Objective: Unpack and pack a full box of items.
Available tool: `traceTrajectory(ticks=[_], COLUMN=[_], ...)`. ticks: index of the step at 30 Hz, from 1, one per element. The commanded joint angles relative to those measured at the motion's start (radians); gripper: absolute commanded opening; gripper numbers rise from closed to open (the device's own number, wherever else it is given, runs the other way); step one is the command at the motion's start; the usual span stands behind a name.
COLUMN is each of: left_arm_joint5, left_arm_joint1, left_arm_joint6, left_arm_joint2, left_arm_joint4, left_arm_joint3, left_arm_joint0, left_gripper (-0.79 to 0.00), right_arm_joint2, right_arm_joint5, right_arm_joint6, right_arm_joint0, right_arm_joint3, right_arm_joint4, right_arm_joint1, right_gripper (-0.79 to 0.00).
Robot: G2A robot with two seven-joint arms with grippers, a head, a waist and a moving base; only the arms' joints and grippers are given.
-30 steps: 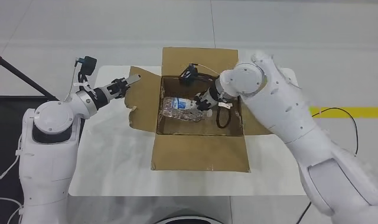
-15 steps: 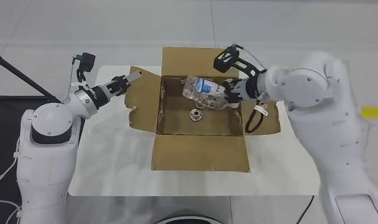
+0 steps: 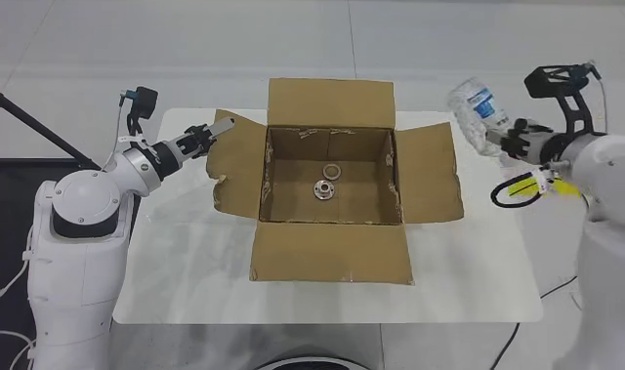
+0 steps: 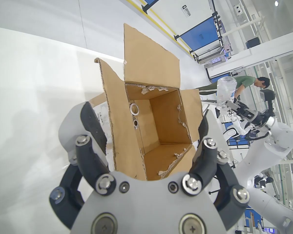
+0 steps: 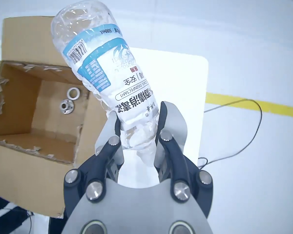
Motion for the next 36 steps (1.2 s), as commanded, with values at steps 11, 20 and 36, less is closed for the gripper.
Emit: traceTrajectory(ticks=[11, 20, 36], left_arm_joint5=[0.0, 0.0, 0.0], left_arm_joint1=[0.0, 0.0, 0.0], left_arm_joint6=[0.0, 0.0, 0.0], left_arm_joint2=[0.0, 0.0, 0.0], left_arm_joint4=[0.0, 0.0, 0.0], left_arm_joint3=[0.0, 0.0, 0.0], left_arm_joint0=[0.0, 0.0, 0.0], left_gripper=[0.0, 0.0, 0.0], right_arm_joint2=[0.026, -0.061, -0.107], right_arm_joint5=[0.037, 0.042, 0.016], right_arm_joint6=[-0.031, -0.13, -0.15], right_arm_joint0=[-0.188, -0.128, -0.093], right_arm_joint3=[0.186, 0.373, 0.465], right_arm_joint4=[-0.084, -0.082, -0.003], right_arm_joint1=[0.012, 0.006, 0.006], right_gripper=[-0.785, -0.785, -0.034])
